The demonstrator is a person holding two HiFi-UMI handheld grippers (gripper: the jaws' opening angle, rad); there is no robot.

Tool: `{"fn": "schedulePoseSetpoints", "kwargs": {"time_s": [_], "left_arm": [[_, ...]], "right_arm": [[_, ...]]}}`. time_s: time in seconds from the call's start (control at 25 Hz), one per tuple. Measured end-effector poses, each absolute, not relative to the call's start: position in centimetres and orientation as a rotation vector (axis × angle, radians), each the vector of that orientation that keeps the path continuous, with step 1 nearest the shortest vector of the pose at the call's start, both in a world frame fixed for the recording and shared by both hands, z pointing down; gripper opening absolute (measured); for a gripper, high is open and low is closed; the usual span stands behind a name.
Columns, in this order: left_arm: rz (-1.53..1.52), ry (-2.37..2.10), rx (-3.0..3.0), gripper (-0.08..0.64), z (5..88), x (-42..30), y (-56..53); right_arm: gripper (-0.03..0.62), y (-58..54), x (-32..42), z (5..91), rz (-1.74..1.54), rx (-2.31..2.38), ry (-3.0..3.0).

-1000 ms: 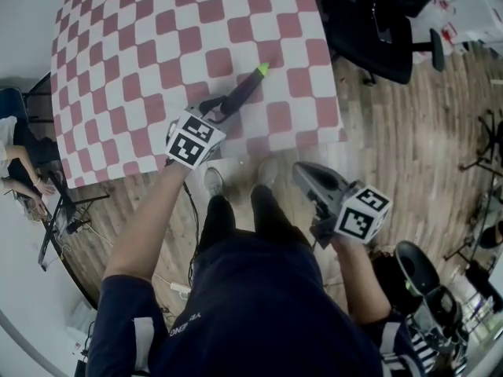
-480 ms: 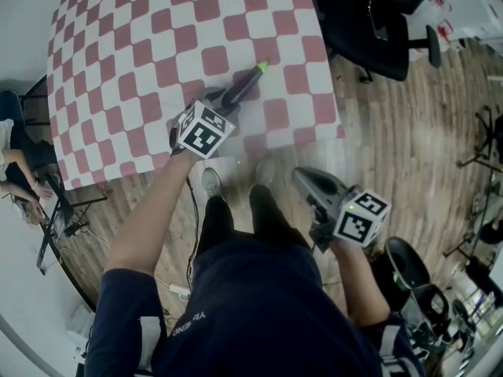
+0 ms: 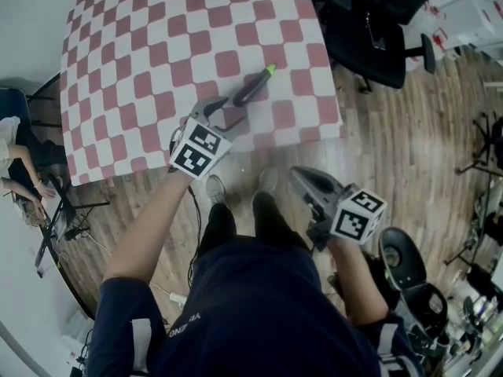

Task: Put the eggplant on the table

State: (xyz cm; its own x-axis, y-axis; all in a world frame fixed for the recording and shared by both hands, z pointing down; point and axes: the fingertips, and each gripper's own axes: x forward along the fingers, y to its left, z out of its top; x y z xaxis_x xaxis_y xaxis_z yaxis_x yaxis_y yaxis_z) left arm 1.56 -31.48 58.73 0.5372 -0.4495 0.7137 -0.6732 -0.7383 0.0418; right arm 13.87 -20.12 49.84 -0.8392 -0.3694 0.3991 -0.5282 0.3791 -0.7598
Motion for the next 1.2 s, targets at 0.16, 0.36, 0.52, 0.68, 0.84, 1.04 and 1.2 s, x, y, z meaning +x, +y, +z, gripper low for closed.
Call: {"fn": "schedulePoseSetpoints", "kwargs": {"time_s": [0.16,0.36,0.52,0.68,0.84,1.04,1.2], "left_arm": [[0.852,-0.924,2.546,0.247,53.6,0.9,-28.3],[0.662,-0.894,2.631,0.186,47.6,-0.1,-24.2],[0.506,-0.915,2.66,0.095,43.5,-1.5,-21.3],[0.364,-0.958,2.687,0.047,39.8,-2.8,-19.5],[0.299,-0.966,2.709,0.034,37.5,-3.6,-18.2],[0.288,-0.96,2.71,0.029,36.7,-4.2,-17.0],[0.262,-0.947,2.691,0.028,36.7,-4.4,-17.3]], "right_arm": [[0.018,-19.8,12.4,48.1,1.408,0.826,-2.521],[0.018,-19.6,10.7,45.6,1.355,0.85,-2.582],[0.018,-19.3,9.4,43.2,1.303,0.874,-2.633],[0.018,-19.0,8.3,41.3,1.244,0.886,-2.68],[0.018,-19.0,7.2,39.7,1.199,0.884,-2.729],[0.017,-18.7,5.9,37.9,1.169,0.857,-2.776],[0.017,-18.8,5.5,37.3,1.143,0.833,-2.791]]}}
